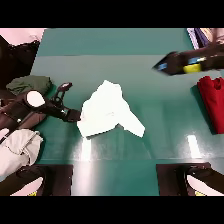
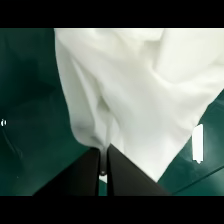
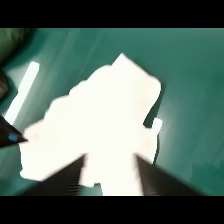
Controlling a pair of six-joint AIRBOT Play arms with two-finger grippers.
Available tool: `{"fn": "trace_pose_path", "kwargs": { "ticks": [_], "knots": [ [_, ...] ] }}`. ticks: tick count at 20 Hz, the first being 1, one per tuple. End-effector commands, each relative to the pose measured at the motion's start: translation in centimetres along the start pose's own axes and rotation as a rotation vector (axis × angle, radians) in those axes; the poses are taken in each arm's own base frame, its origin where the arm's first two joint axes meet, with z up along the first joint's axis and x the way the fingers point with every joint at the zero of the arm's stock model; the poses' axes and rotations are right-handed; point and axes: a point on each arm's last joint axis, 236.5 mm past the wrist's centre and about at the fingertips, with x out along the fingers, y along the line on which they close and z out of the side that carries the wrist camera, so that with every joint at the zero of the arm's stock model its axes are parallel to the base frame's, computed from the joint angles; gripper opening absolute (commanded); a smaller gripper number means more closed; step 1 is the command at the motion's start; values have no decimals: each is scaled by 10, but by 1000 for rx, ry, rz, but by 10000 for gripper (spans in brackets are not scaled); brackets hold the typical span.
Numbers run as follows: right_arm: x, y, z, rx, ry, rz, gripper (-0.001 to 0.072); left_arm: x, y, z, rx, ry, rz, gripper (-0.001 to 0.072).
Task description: Fold the shirts.
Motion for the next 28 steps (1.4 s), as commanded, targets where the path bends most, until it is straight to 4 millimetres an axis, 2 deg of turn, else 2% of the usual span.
{"fn": "trace_pose_path", "kwargs": {
  "ticks": [1,4,7,10,14,15,16,18,19,21,23,25,28],
  "knots": [
    [88,-10,-42,47,190,19,590,-29,-6,14,67,-21,31,30],
    [159,-20,-56,70,211,7,576,-33,-9,13,72,-11,27,30],
    [208,-25,-62,75,244,-1,574,-33,-9,9,72,8,26,30],
    [241,-22,-64,108,297,34,574,-33,-9,7,71,14,25,30],
    [269,-19,-65,149,345,82,572,-33,-10,7,69,14,18,30],
    [272,-19,-65,147,354,82,541,-33,-11,7,68,14,16,30],
    [274,-19,-64,144,354,84,410,-33,-11,7,68,14,16,30],
    [273,-17,-53,116,323,90,81,-33,-11,7,67,13,16,30],
    [269,-14,-45,70,305,100,15,-33,-11,8,67,10,16,30],
    [249,-5,-21,-5,243,101,14,-35,-7,10,77,5,35,30],
    [208,4,19,-80,140,74,14,-53,6,26,122,-33,127,30],
    [145,13,65,-150,8,44,14,-97,14,58,164,-140,240,30],
    [24,28,126,-231,-234,-12,14,-200,0,109,235,-412,368,29]
  ]
}}
